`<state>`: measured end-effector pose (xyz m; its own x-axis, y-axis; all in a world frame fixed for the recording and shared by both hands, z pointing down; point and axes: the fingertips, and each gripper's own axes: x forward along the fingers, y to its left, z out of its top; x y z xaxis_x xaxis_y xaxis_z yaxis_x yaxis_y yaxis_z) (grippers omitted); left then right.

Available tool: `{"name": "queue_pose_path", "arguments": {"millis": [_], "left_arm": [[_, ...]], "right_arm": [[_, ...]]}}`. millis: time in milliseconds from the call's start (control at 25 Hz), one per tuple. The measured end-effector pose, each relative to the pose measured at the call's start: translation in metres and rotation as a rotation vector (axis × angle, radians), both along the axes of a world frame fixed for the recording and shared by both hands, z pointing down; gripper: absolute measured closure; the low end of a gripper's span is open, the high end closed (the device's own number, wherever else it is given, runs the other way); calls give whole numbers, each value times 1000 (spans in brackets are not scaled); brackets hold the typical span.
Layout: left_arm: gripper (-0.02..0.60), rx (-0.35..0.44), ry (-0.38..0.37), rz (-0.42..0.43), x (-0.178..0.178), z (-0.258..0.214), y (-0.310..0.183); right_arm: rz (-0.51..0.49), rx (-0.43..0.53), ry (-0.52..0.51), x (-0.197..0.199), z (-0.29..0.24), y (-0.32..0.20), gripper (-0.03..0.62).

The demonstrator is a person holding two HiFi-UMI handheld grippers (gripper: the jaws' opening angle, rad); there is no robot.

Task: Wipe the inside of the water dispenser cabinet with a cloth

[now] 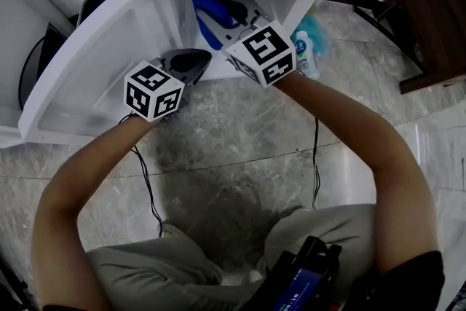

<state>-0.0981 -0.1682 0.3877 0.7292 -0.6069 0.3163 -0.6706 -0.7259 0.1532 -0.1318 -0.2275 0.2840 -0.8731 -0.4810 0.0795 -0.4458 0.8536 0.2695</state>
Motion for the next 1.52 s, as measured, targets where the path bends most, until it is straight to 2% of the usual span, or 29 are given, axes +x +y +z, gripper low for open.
{"name": "queue_pose_path", "arguments": {"millis": [160,200,240,280,360,480,680,760,800,840,920,1160,1520], "left_arm": [[568,51,6,24,21,-14,-4],[523,57,23,25,27,-17,-6],[432,61,43,24,33,-20,-7],[369,68,60,22,39,-23,-9],[298,89,67,23,48,-29,-13],[270,123,54,23,58,-39,-22],[270,162,34,6,66,-53,-29],[272,151,22,-2,66,-53,-29],[323,130,23,-2,66,-51,-29],[437,108,29,1,66,-50,-28],[469,86,40,4,68,-49,-27],[479,91,29,9,76,-48,-30],[479,107,-78,51,73,-31,-31]], "right_arm": [[3,-38,36,34,6,12,508],[7,-49,41,42,7,14,508],[10,-62,42,49,8,15,508],[12,-75,41,55,8,18,508],[10,-94,37,63,9,24,508],[2,-102,31,68,9,31,508],[-12,-137,-5,67,6,39,508],[-24,-142,-2,66,6,41,508],[-29,-147,3,65,7,41,507],[-32,-152,9,66,9,41,502],[-30,-161,11,68,10,39,496],[-27,-178,15,77,10,37,490],[-67,-225,69,90,25,42,474]]}}
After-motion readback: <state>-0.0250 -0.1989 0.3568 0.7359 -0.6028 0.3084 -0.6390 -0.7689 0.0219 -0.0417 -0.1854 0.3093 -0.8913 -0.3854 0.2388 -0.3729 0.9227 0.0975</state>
